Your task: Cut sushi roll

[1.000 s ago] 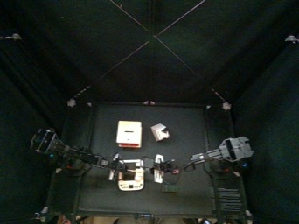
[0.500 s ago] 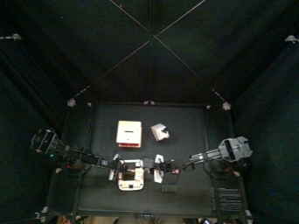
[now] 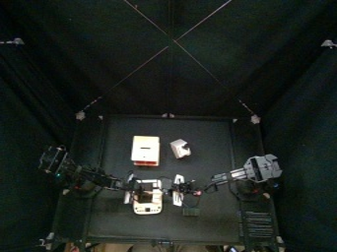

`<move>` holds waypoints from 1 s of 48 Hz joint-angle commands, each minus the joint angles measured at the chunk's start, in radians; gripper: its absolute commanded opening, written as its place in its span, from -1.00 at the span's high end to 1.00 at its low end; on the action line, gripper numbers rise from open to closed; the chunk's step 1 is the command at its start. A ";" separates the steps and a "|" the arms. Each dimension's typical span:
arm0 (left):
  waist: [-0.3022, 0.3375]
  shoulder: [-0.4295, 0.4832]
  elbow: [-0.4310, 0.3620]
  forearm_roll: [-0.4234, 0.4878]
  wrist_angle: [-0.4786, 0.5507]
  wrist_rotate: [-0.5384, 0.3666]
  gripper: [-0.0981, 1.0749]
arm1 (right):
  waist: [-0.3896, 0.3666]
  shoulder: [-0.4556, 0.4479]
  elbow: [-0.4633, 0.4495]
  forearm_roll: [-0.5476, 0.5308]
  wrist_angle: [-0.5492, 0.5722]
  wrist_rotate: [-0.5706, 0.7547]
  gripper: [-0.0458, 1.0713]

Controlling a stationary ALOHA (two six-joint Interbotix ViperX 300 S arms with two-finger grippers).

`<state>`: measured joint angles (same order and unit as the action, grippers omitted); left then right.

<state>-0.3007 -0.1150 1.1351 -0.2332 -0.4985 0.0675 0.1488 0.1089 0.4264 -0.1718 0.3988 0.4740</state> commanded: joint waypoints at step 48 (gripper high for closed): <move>-0.006 0.006 -0.020 0.003 -0.006 0.008 0.44 | -0.012 0.011 -0.017 -0.017 -0.014 0.000 0.29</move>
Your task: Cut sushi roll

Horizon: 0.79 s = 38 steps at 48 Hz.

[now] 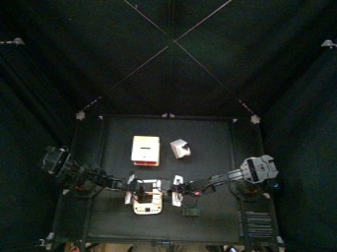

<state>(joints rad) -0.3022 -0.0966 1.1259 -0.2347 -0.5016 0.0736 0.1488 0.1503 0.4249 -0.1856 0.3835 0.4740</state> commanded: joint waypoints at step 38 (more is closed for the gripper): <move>0.023 -0.221 0.014 0.132 -0.005 0.028 0.44 | -0.017 -0.146 -0.021 -0.077 0.002 -0.002 0.29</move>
<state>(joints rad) -0.2761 -0.2945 1.1490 -0.1166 -0.4985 0.0966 0.1488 0.0414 0.4249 -0.2546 0.3927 0.4725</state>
